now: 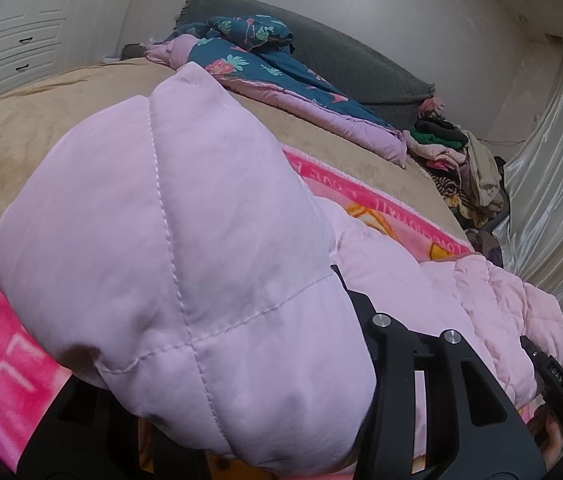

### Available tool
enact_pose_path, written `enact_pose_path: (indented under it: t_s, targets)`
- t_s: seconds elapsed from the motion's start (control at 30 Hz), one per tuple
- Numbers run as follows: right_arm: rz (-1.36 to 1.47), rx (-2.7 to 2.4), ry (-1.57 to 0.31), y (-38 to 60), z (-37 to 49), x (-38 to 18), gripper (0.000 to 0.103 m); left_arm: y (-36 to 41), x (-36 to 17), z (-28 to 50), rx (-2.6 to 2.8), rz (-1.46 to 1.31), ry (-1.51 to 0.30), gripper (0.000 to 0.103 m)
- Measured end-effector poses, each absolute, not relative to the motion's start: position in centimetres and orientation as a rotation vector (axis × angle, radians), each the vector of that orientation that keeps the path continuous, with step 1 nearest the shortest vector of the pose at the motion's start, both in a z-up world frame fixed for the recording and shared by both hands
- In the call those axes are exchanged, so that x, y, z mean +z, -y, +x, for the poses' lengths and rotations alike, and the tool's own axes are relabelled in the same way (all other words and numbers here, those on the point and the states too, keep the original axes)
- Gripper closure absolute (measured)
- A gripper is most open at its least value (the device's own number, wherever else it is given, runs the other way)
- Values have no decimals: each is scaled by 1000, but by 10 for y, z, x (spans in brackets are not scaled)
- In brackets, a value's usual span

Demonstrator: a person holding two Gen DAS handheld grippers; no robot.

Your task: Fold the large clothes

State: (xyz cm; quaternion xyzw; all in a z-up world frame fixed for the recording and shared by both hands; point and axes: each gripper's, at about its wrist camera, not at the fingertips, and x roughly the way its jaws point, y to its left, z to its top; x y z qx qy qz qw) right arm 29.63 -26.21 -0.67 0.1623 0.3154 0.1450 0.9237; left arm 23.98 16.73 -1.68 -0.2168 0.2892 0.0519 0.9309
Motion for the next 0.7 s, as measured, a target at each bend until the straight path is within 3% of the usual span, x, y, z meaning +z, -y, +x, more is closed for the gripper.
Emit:
enact_pose_path:
  t_s: [0.7]
  targets:
    - [344, 298, -651, 259, 269, -2, 67, -178, -17, 218, 109, -437, -607, 67]
